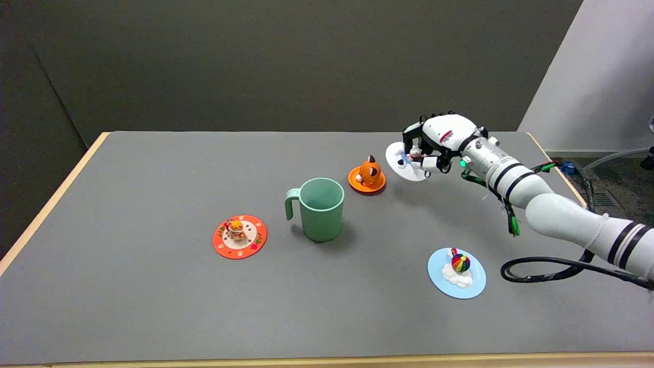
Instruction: Place the white cup lid onto the cup.
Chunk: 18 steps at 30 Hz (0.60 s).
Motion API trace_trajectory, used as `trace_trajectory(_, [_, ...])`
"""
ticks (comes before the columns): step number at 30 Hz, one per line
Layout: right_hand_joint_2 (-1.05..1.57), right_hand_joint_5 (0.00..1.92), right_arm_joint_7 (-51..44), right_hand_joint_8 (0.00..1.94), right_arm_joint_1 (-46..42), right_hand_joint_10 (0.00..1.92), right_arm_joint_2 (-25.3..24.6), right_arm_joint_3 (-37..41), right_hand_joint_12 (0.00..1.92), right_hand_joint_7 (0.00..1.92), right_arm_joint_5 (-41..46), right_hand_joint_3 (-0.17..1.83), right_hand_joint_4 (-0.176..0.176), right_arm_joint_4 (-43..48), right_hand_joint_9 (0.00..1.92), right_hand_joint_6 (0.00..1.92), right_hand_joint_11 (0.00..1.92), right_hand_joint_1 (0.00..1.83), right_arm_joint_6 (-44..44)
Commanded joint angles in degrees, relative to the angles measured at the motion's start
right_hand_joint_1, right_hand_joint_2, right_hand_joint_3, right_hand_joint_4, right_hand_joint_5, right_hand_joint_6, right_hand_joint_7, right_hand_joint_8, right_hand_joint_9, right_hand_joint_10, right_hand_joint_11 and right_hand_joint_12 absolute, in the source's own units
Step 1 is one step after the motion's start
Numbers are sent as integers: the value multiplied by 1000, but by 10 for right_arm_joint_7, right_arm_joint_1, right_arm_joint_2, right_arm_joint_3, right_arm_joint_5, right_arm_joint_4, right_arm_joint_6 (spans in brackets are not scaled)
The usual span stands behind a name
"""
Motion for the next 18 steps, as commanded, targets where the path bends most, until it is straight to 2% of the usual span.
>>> trace_trajectory(1, [1076,841,0,413,17,476,37,7,1043,1110,-61,220,176,-94,1083,1205,843,963,-60])
trace_trajectory(11, [1076,840,4,419,22,476,39,0,1027,1105,-91,222,176,-170,1079,1206,852,963,-64])
trace_trajectory(18, [1077,840,4,426,57,475,38,-46,1027,1099,-91,219,176,-192,1070,1206,850,962,-58])
